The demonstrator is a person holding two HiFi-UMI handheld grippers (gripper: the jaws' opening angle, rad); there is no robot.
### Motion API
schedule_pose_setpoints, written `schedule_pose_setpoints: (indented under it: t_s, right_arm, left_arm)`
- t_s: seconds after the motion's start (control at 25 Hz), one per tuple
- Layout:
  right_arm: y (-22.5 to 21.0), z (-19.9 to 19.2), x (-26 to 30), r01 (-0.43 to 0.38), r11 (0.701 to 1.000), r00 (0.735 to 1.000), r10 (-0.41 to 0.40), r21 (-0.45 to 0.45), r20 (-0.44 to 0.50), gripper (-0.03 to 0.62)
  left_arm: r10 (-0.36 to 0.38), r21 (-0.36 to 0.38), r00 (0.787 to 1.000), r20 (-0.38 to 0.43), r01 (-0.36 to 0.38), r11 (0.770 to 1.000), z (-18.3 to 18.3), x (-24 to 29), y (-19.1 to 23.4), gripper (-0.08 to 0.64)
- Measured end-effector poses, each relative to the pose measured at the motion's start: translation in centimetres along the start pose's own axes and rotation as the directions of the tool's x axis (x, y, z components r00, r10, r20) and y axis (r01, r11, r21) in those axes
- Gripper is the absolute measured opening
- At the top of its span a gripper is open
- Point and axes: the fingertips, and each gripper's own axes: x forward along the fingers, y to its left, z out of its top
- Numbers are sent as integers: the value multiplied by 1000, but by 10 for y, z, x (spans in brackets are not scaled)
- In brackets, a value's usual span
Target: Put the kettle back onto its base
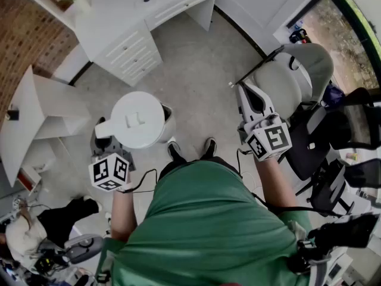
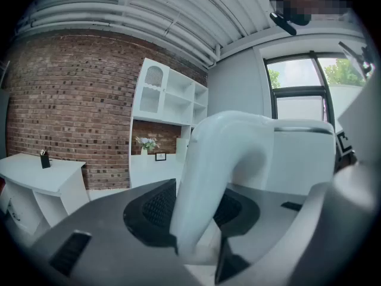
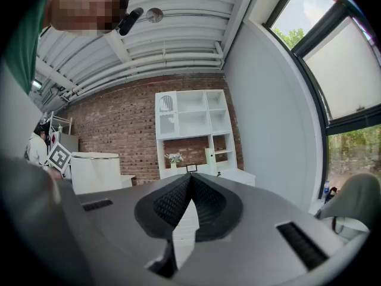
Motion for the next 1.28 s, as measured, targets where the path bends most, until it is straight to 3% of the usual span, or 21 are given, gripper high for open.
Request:
schedule_pose_setpoints:
  t_s: [0.28,0.48,0.68,1.04,1.28]
  right_arm:
    - [0,-7,-9,20,1000,1000,-20,8,-16,21]
    - [10,4,-3,49,995,998,-53,92,33,21]
    - [23,4,2,74,993,997,-75,87,15,23]
    - [54,-6,4,161,984,987,-160,73,-19,23]
    - [51,-25,5,183,979,983,-179,94,-50,22]
  left_arm:
    - [6,-13,1000,-4,-7,1000,-1,-4,5,163]
    - [2,-63,1000,-12,-2,998,6,0,26,163]
    - [3,-108,1000,6,-2,994,12,6,50,164]
    - [-21,-74,1000,14,22,997,18,29,101,164]
    - [-32,-68,999,-3,32,997,12,43,106,164]
